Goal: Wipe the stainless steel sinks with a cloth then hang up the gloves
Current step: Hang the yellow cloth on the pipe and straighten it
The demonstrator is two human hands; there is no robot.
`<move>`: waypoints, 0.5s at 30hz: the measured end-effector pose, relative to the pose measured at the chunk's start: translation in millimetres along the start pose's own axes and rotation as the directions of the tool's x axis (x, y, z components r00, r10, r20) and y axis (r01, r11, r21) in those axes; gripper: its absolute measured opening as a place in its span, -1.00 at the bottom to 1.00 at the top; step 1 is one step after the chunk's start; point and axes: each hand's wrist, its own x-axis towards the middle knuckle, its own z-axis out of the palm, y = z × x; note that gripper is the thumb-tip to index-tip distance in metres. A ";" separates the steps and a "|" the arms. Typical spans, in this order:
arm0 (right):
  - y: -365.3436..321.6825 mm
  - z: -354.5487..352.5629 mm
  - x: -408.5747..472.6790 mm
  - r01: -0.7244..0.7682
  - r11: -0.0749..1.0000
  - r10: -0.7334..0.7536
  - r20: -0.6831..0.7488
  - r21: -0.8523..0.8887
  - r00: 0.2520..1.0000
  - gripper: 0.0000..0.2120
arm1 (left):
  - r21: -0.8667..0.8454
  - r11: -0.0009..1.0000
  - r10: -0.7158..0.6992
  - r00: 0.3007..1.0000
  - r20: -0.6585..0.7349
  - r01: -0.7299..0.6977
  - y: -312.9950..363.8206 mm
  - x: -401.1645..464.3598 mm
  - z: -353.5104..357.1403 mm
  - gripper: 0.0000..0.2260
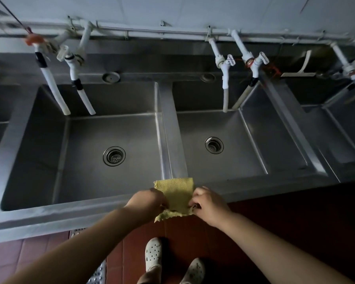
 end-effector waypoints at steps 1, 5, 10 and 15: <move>-0.3 0.5 -0.4 0.004 1.000 -0.004 0.012 0.001 1.000 -0.80 | 0.043 0.999 0.017 0.999 0.032 -0.018 1.1 0.4 1.6 -0.79; -1.6 -4.1 1.2 -0.070 0.996 0.073 -0.050 0.060 0.996 -0.59 | 0.046 0.999 0.026 0.999 0.034 -0.028 0.8 11.1 -5.0 -0.67; 6.2 -2.8 4.3 -0.207 0.974 0.224 -0.287 0.089 0.931 -0.81 | -0.011 1.000 0.006 0.986 -0.165 -0.008 8.4 58.7 -17.1 -0.73; 16.5 7.5 2.9 -0.280 0.950 0.308 -0.258 0.138 0.916 -0.78 | 0.009 1.000 0.008 0.992 -0.128 -0.007 23.5 94.7 -2.3 -0.65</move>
